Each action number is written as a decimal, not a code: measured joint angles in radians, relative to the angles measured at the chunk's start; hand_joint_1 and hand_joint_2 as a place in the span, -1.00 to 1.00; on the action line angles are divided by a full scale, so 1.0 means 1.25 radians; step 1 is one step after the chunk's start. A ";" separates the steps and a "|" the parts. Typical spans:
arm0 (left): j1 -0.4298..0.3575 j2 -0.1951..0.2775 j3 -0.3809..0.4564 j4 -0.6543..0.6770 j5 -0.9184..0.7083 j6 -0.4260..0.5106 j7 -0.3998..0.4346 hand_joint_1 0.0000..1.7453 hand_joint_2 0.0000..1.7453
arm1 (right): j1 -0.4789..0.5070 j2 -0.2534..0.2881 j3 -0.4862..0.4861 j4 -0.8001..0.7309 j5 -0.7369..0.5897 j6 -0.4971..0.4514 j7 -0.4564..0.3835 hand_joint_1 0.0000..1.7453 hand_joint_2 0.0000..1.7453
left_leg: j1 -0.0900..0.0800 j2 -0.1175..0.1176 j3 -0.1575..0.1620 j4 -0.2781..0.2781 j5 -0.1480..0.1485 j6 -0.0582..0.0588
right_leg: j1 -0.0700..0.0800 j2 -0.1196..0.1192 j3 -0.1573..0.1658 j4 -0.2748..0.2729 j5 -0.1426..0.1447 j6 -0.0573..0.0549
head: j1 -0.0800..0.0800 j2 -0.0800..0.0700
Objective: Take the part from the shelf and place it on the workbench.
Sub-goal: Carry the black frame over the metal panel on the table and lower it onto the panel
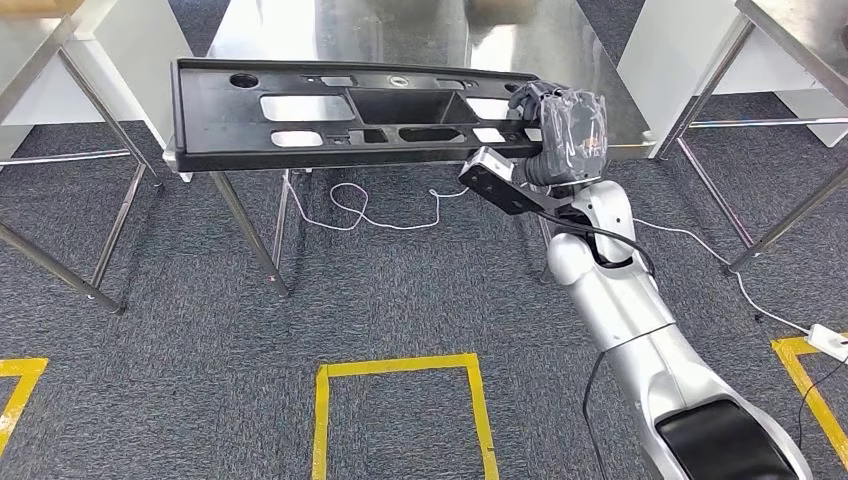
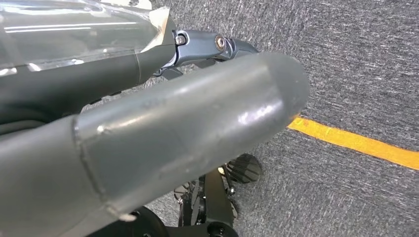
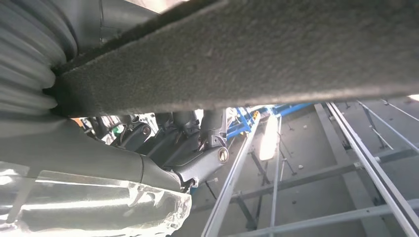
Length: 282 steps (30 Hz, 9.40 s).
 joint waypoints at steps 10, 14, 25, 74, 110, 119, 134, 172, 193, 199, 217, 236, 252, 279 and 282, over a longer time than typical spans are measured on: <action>0.000 -0.001 0.000 0.000 0.001 -0.004 0.009 -1.00 -1.00 | -0.015 0.008 0.013 0.020 0.007 -0.004 0.001 1.00 1.00 | 0.013 0.002 0.025 -0.035 0.012 0.028 | -0.008 0.001 -0.078 0.150 -0.063 0.002 | 0.006 0.000; 0.001 -0.002 0.000 0.000 0.001 -0.004 0.013 -1.00 -1.00 | -0.007 0.003 0.014 0.028 0.007 -0.004 0.001 1.00 1.00 | 0.017 -0.005 0.026 -0.027 0.004 0.019 | -0.015 0.001 -0.095 0.155 -0.042 0.022 | 0.006 0.000; 0.002 -0.002 0.001 0.000 0.000 -0.003 0.015 -1.00 -1.00 | -0.007 0.001 0.016 0.036 0.007 -0.006 0.002 1.00 1.00 | 0.024 0.004 -0.058 0.147 -0.090 -0.025 | -0.011 0.007 -0.020 0.025 -0.003 -0.016 | 0.000 0.000; 0.003 -0.008 0.001 0.005 -0.016 0.003 0.035 -1.00 -1.00 | 0.013 -0.023 0.024 0.021 0.018 0.011 0.015 1.00 1.00 | 0.006 -0.002 0.012 -0.003 -0.006 0.034 | -0.011 0.008 -0.130 0.225 -0.072 0.007 | 0.007 0.000; 0.001 -0.006 0.001 0.006 -0.031 -0.005 0.047 -1.00 -1.00 | 0.044 -0.052 0.027 -0.006 0.049 0.023 0.049 1.00 1.00 | -0.006 -0.006 0.026 0.010 -0.035 0.020 | 0.009 0.006 -0.039 0.015 0.024 0.008 | 0.008 0.000; 0.003 -0.002 0.001 0.005 -0.031 -0.006 0.046 -1.00 -1.00 | 0.040 -0.042 0.027 -0.003 0.047 0.027 0.049 1.00 1.00 | 0.022 0.002 -0.098 0.228 -0.118 -0.025 | -0.007 0.006 -0.011 0.001 0.011 -0.027 | 0.005 0.000; 0.003 0.001 0.003 0.005 -0.027 -0.006 0.047 -1.00 -1.00 | 0.034 -0.026 0.027 0.015 0.051 0.024 0.039 1.00 1.00 | 0.017 0.000 0.013 0.010 -0.024 0.024 | -0.004 0.004 -0.129 0.239 -0.086 0.014 | 0.008 0.000; 0.006 0.000 0.021 0.006 -0.031 0.007 0.047 -1.00 -1.00 | 0.002 0.023 0.027 0.073 0.063 0.022 0.021 1.00 1.00 | 0.014 -0.002 0.057 0.006 -0.064 0.004 | 0.008 0.003 -0.044 0.007 0.038 0.007 | 0.012 0.000; 0.008 0.002 0.023 0.005 -0.036 0.008 0.049 -1.00 -1.00 | 0.005 0.020 0.024 0.078 0.056 0.019 0.023 1.00 1.00 | 0.024 0.004 0.017 -0.004 -0.021 0.014 | 0.005 0.007 -0.043 0.120 -0.074 -0.003 | 0.012 0.000; 0.009 0.001 0.023 0.005 -0.038 0.006 0.049 -1.00 -1.00 | 0.016 0.011 0.012 0.081 0.056 0.019 0.024 1.00 1.00 | 0.028 -0.001 0.058 -0.003 -0.055 0.009 | -0.010 0.003 -0.101 0.117 0.003 0.030 | 0.014 0.000; 0.011 0.001 0.041 0.005 -0.036 0.003 0.034 -1.00 -1.00 | -0.002 -0.027 -0.100 0.252 -0.002 -0.039 0.002 1.00 1.00 | 0.019 0.005 -0.031 0.053 -0.010 0.009 | 0.008 0.013 0.007 0.008 -0.012 -0.024 | 0.010 0.000; 0.001 0.002 0.040 0.005 -0.068 -0.018 -0.087 -1.00 -1.00 | -0.025 -0.052 -0.119 0.593 0.184 -0.088 0.185 1.00 1.00 | -0.003 0.000 -0.012 0.014 -0.010 0.014 | 0.009 0.010 0.006 0.005 -0.016 -0.007 | 0.012 0.000; -0.009 0.002 0.033 0.005 -0.099 -0.036 -0.083 -1.00 0.00 | 0.021 -0.018 -0.094 0.643 0.306 -0.090 0.289 -1.00 1.00 | 0.001 0.001 -0.010 0.014 -0.010 0.014 | 0.009 0.010 0.006 0.005 -0.017 -0.007 | 0.012 0.000; -0.012 0.002 0.031 0.005 -0.114 -0.111 -0.022 -1.00 -1.00 | 0.069 -0.022 -0.177 0.600 0.358 -0.133 0.229 -1.00 1.00 | 0.002 0.001 -0.008 0.014 -0.010 0.014 | 0.009 0.010 0.008 0.005 -0.017 -0.007 | 0.012 0.000; -0.012 0.002 0.032 0.005 -0.112 -0.111 -0.026 -1.00 -1.00 | 0.112 -0.005 -0.261 0.498 0.356 -0.133 0.114 -1.00 1.00 | 0.002 0.001 -0.008 0.014 -0.010 0.014 | 0.009 0.010 0.008 0.005 -0.017 -0.007 | 0.012 0.000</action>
